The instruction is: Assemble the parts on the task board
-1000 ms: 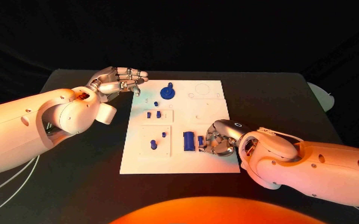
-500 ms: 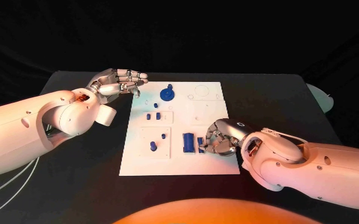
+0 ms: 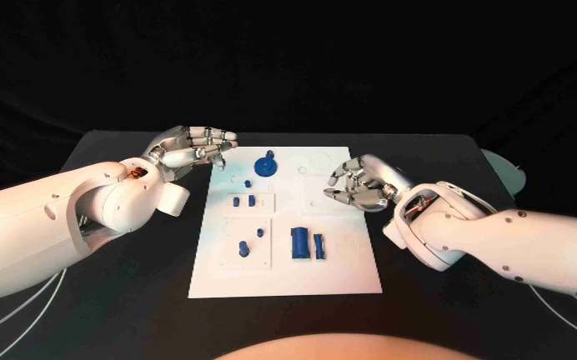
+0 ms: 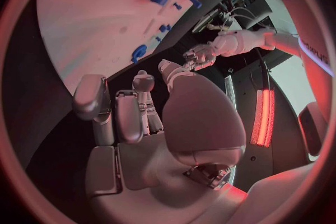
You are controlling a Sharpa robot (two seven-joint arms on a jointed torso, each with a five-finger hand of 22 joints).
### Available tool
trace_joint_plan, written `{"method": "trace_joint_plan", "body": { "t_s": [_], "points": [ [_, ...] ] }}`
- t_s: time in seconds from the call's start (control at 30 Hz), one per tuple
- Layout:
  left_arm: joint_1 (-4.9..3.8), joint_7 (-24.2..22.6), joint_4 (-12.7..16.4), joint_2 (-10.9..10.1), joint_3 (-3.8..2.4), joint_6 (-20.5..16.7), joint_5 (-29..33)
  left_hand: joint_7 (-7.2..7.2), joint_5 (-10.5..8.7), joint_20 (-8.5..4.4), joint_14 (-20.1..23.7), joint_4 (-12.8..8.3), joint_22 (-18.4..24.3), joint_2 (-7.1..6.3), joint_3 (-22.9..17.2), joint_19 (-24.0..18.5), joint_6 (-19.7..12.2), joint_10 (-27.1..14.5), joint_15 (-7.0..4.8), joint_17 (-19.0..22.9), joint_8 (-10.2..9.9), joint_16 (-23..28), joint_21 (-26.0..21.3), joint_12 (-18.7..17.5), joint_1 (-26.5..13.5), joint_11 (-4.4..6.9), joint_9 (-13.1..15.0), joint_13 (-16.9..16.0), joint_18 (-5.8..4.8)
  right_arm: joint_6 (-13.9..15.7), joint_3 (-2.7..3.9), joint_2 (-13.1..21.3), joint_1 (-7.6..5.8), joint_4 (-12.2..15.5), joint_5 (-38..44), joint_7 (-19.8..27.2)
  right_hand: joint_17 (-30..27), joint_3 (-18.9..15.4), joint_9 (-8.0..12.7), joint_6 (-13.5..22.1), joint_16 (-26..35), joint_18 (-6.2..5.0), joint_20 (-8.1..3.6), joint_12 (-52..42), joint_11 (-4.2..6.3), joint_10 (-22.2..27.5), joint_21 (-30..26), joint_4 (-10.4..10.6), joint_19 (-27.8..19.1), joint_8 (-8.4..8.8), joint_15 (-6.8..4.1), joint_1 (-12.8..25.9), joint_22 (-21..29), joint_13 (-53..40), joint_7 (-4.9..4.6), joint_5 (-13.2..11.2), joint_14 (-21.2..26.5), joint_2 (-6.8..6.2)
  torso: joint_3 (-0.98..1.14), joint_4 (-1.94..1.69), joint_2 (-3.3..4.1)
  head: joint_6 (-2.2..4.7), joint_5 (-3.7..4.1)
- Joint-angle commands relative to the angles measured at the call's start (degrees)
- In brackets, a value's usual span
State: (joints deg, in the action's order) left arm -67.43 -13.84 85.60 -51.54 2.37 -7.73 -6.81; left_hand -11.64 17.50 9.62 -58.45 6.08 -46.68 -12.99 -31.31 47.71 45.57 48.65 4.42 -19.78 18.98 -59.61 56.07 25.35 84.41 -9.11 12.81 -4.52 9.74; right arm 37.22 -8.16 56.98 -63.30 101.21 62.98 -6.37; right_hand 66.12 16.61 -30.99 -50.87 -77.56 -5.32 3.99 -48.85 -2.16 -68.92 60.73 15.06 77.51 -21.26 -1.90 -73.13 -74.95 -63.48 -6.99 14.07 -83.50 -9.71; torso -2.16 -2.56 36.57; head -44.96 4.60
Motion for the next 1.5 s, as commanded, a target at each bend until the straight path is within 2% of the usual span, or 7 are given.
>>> {"method": "trace_joint_plan", "body": {
  "t_s": [0.03, 0.63, 0.67, 0.97, 1.0, 1.03, 1.5],
  "points": [
    [0.12, -4.42, -0.76, 0.69, 0.01, -2.66, 2.84, -1.16, 0.00, 0.14, 0.36, 0.35, 0.18, 0.03, 0.10, -0.35, -0.08, 0.53, 0.01, 0.08, 0.28, -0.04, -0.36, 0.32, -0.62, 0.01, 0.02, -0.06, 0.86, 0.40, 0.03, -1.03, -1.03, -3.41, -23.23, 15.68, -3.61, 1.61, 0.06, 0.33, 2.76, -1.14, 0.12, 5.64, -0.04, 2.67, -4.45, -1.06, -1.58, 0.32, -0.10, -3.38, -3.88, 4.19, 0.04, -1.79, 1.06, 0.98, -0.41, 0.21, -1.23, 1.53, 0.06],
    [1.90, -14.33, -14.09, 9.84, -0.03, -9.56, 15.29, 1.91, -0.38, 7.05, 12.71, 6.29, 28.34, -0.34, 3.60, -9.82, -2.06, 6.21, 4.53, 11.55, 0.03, 37.19, -41.15, -14.74, -3.44, -0.80, -0.49, 0.92, -1.44, -11.35, 1.08, -15.70, -3.89, -32.11, -53.49, 33.18, -43.44, 12.14, 5.73, 1.44, 59.95, -4.89, 8.39, 44.17, -6.86, 8.69, -57.12, -3.00, -23.75, 9.97, 8.43, -6.79, 32.69, 47.94, -5.15, -5.30, 27.42, -0.26, 0.20, 0.10, -3.95, 7.72, -0.01],
    [1.86, -10.79, -13.43, 9.41, 0.06, -7.97, 12.01, 11.64, -17.50, -9.62, 58.45, -6.08, 46.68, 12.99, 31.31, -47.71, -45.57, -48.65, -4.42, 19.78, -18.98, 59.61, -56.07, -25.35, -28.04, 9.11, -12.81, 4.52, -9.74, -6.64, 1.05, -15.32, -3.90, -31.32, -48.44, 28.83, -66.12, -16.61, 30.99, 50.87, 77.56, 5.32, -3.99, 48.85, 2.16, 26.83, -60.73, -15.06, -77.51, 21.26, 1.90, 17.00, 74.95, 63.48, 6.99, -14.07, 83.50, 9.71, 0.01, 0.21, -3.46, 7.25, 0.02],
    [2.85, -11.73, -10.17, 8.94, -0.38, -13.19, 11.06, 11.64, -17.50, -9.62, 58.45, -6.08, 46.68, 12.99, 31.31, -47.71, -45.57, -48.65, -4.42, 19.78, -18.98, 59.61, -56.07, -25.35, -43.69, 9.11, -12.81, 4.52, -9.74, -3.11, 2.90, -14.53, -2.07, -26.10, -52.22, 30.73, -66.12, -16.61, 30.99, 50.87, 77.56, 5.32, -3.99, 48.85, 2.16, 68.92, -60.73, -15.06, -77.51, 21.26, 1.90, 32.92, 74.95, 63.48, 6.99, -14.07, 83.50, 9.71, 1.22, 1.53, -4.54, 9.12, -2.58],
    [2.96, -11.83, -9.82, 8.89, -0.43, -13.74, 10.96, 11.64, -17.50, -9.62, 58.45, -6.08, 46.68, 12.99, 31.31, -47.71, -45.57, -48.65, -4.42, 19.78, -18.98, 59.61, -56.07, -25.35, -44.20, 9.11, -12.81, 4.52, -9.74, -2.75, 3.09, -14.45, -1.88, -25.56, -52.62, 30.93, -66.12, -16.61, 30.99, 50.87, 77.56, 5.32, -3.99, 48.85, 2.16, 68.92, -60.73, -15.06, -77.51, 21.26, 1.90, 73.13, 74.95, 63.48, 6.99, -14.07, 83.50, 9.71, 1.33, 1.64, -4.63, 9.29, -2.80],
    [3.18, -12.05, -9.08, 8.79, -0.53, -14.92, 10.74, 11.64, -17.50, -9.62, 58.45, -6.08, 46.68, 12.99, 31.31, -47.71, -45.57, -48.65, -4.42, 19.78, -18.98, 59.61, -56.07, -25.35, -84.41, 9.11, -12.81, 4.52, -9.74, -1.94, 3.51, -14.27, -1.46, -24.36, -53.48, 31.37, -66.12, -16.61, 30.99, 50.87, 77.56, 5.32, -3.99, 48.85, 2.16, 68.92, -60.73, -15.06, -77.51, 21.26, 1.90, 73.13, 74.95, 63.48, 6.99, -14.07, 83.50, 9.71, 1.52, 1.86, -4.81, 9.59, -3.23],
    [6.93, -15.62, 3.23, 7.01, -2.22, -34.59, 7.14, 11.64, -17.50, -9.62, 58.45, -6.08, 46.68, 12.99, 31.31, -47.71, -45.57, -48.65, -4.42, 19.78, -18.98, 59.61, -56.07, -25.35, -84.41, 9.11, -12.81, 4.52, -9.74, 6.89, 8.15, -12.29, 3.13, -11.27, -62.96, 36.15, -66.12, -16.61, 30.99, 50.87, 77.56, 5.32, -3.99, 48.85, 2.16, 68.92, -60.73, -15.06, -77.51, 21.26, 1.90, 73.13, 74.95, 63.48, 6.99, -14.07, 83.50, 9.71, 2.16, 2.56, -5.39, 10.58, -4.60]
  ]
}}
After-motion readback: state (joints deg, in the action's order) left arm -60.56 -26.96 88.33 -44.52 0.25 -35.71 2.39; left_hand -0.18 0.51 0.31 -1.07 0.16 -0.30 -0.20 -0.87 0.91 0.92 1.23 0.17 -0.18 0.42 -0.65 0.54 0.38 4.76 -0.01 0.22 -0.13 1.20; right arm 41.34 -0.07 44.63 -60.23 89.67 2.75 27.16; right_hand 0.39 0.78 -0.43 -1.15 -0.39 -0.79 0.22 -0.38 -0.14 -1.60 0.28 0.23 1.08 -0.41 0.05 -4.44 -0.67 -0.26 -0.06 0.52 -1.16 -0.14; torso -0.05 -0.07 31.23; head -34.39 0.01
